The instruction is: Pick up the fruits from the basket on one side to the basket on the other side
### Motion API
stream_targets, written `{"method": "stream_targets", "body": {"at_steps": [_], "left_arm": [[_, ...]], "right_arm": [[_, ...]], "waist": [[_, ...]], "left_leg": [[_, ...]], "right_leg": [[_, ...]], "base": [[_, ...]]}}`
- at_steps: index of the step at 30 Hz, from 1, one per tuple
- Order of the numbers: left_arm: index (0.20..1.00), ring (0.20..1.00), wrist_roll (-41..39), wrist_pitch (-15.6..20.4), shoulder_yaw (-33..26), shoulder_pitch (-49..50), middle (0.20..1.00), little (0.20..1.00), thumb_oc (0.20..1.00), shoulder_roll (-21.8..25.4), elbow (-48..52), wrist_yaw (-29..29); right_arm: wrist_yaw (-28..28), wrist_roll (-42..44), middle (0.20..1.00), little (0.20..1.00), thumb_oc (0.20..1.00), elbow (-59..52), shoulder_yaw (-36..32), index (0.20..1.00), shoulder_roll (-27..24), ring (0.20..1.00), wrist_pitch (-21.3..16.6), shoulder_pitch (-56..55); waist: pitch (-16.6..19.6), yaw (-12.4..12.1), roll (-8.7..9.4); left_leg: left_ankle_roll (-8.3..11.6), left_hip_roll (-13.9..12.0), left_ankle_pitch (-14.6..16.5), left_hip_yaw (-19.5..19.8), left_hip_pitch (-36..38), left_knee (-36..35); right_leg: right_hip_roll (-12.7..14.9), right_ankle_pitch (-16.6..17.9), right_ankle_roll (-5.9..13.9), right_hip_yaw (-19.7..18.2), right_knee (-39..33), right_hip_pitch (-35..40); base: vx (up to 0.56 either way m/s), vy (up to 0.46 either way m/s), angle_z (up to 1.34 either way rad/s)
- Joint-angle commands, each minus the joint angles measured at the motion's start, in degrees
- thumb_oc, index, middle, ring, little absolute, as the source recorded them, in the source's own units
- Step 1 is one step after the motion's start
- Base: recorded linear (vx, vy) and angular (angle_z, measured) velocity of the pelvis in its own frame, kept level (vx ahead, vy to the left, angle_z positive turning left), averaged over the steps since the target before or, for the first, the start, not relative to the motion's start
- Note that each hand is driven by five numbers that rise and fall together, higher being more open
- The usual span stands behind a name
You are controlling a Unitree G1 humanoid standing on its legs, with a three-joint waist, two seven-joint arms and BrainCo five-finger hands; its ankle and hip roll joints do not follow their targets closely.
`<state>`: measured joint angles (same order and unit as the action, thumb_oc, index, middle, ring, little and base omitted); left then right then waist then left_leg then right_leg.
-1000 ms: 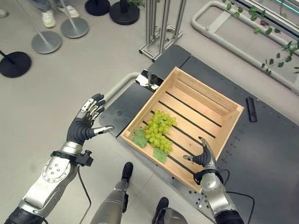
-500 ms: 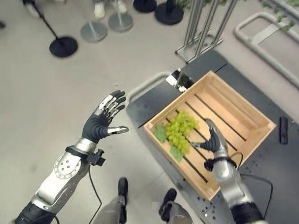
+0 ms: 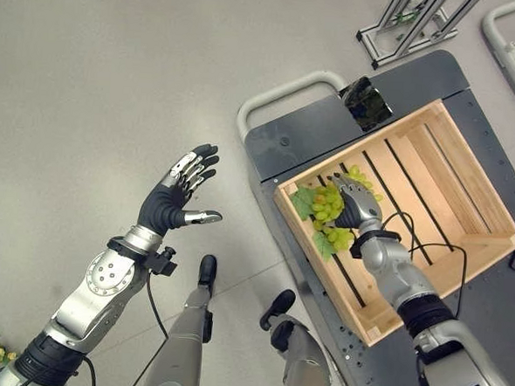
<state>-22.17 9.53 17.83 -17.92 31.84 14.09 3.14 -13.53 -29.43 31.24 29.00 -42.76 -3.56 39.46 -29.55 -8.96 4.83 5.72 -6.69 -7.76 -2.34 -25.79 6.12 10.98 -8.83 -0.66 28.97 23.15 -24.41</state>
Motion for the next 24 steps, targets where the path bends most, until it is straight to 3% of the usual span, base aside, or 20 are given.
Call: {"method": "stream_targets", "body": {"at_steps": [1, 11, 24], "left_arm": [[1.0, 1.0, -0.5, 4.0, 0.8, -1.1, 1.0, 1.0, 1.0, -0.1, 4.6, 0.3], [1.0, 1.0, 0.5, 4.3, 2.2, -2.5, 1.0, 1.0, 1.0, 0.3, 4.9, 0.9], [1.0, 1.0, 2.4, 4.4, 4.3, -5.0, 1.0, 1.0, 1.0, 0.8, 5.0, 0.7]], "right_arm": [[0.2, -3.6, 1.0, 1.0, 1.0, 1.2, 4.3, 1.0, -4.8, 1.0, -0.6, 7.1], [3.2, -12.9, 1.0, 1.0, 1.0, 9.4, 16.1, 1.0, -9.2, 1.0, -0.1, 14.5], [7.6, -22.6, 1.0, 1.0, 1.0, 9.2, 28.1, 1.0, -12.8, 1.0, -2.3, 21.9]], "waist": [[-0.2, 0.3, 0.95], [-0.2, 0.1, 1.45], [-0.2, 0.5, 2.35]], "left_leg": [[-1.96, 1.1, 6.6, 0.2, -0.9, 4.2], [-1.87, 1.3, 6.4, 1.1, -3.2, 4.3], [-1.71, 1.5, 6.4, 1.9, -3.9, 4.1]], "right_leg": [[0.6, 6.0, 7.54, -0.8, -10.3, 5.1], [0.6, 6.5, 7.82, 0.0, -11.2, 3.7], [0.6, 6.7, 8.05, 0.6, -11.5, 3.3]], "base": [[0.0, 0.013, 0.1], [0.0, 0.008, 0.03], [0.0, 0.0, 0.01]]}}
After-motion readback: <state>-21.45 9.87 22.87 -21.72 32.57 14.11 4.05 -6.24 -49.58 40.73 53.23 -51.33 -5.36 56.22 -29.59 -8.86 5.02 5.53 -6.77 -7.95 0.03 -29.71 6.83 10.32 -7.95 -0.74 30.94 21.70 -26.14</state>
